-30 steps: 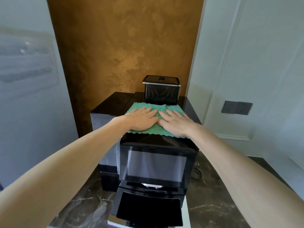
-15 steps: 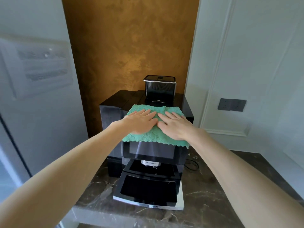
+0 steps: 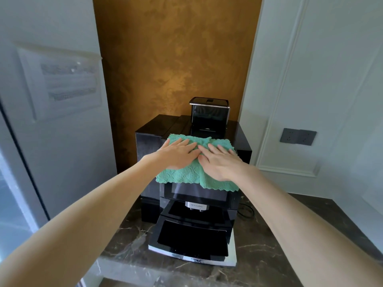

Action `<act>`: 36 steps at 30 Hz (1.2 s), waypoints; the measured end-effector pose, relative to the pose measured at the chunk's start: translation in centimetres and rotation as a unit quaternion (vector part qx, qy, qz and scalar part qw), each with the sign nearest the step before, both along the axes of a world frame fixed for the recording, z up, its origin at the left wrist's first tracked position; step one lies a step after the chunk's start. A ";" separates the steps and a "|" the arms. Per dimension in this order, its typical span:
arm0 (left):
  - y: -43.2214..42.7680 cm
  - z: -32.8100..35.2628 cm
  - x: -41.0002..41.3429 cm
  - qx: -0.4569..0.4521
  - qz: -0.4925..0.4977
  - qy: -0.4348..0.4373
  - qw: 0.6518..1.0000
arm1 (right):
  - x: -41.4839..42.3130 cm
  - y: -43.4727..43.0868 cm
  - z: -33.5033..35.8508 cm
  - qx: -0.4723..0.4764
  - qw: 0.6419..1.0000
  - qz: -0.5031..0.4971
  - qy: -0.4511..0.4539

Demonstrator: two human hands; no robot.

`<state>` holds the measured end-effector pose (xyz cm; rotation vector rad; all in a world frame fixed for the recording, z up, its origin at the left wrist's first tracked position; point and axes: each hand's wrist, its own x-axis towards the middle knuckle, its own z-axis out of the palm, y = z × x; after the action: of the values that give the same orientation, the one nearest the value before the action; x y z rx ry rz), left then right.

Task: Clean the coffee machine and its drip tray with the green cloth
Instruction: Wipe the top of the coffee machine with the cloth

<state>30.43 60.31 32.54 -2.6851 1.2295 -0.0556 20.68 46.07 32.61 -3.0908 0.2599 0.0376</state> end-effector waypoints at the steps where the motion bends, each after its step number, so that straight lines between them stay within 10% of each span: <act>1: 0.3 0.1 0.6 0.002 0.004 0.001 1.000 | 0.8 0.3 0.1 0.005 1.000 0.000 0.004; 36: 3.0 1.6 29.8 -0.083 -0.057 0.103 0.990 | 26.1 6.6 0.5 0.026 0.993 -0.112 0.032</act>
<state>60.20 63.36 34.16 -2.8178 1.5001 0.1113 46.80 52.65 33.14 -2.9910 0.5951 0.1353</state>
